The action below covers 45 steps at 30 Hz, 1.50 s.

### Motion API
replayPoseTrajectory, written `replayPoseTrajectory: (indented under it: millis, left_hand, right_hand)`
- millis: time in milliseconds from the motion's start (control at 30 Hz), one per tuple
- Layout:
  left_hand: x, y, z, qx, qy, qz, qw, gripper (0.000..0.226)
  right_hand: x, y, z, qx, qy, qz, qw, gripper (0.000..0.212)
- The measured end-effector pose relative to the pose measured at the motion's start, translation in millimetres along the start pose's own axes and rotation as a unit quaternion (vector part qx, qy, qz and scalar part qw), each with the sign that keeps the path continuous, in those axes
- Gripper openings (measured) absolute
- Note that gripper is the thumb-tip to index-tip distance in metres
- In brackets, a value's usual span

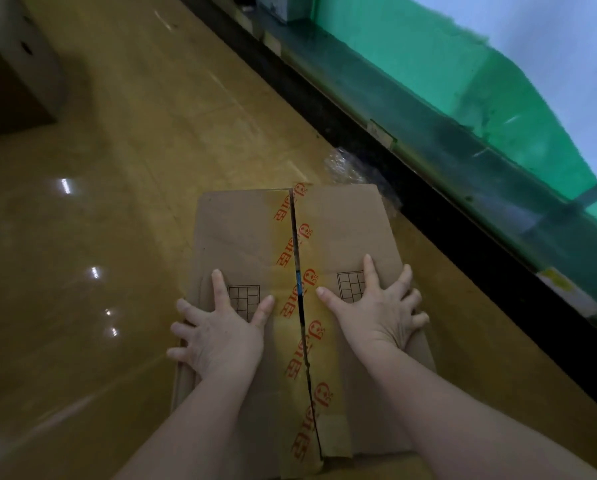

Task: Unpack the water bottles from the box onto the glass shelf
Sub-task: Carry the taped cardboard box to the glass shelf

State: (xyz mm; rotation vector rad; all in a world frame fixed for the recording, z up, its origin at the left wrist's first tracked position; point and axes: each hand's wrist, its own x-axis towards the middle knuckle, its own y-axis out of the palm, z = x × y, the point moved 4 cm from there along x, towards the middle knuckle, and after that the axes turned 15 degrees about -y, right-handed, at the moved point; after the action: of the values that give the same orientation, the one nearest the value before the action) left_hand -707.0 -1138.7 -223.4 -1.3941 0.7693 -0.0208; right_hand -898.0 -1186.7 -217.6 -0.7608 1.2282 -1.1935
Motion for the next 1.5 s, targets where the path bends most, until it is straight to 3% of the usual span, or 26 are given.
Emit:
replayPoseTrajectory:
  millis: [300, 933, 1500]
  left_hand:
    - [65.7, -31.2, -78.6, -0.041, -0.081, -0.014, 0.996, 0.090]
    - [254.0, -123.6, -237.0, -0.080, -0.138, -0.028, 0.987, 0.088]
    - [312.8, -155.5, -290.2, -0.043, -0.183, -0.008, 0.982, 0.090]
  right_hand:
    - [132.5, -22.9, 58.6, -0.029, -0.087, 0.008, 0.996, 0.095]
    - [376.2, -57.3, 211.1, -0.029, -0.139, 0.022, 0.990, 0.096]
    - [450.9, -69.2, 256.5, -0.035, -0.138, 0.069, 0.987, 0.096]
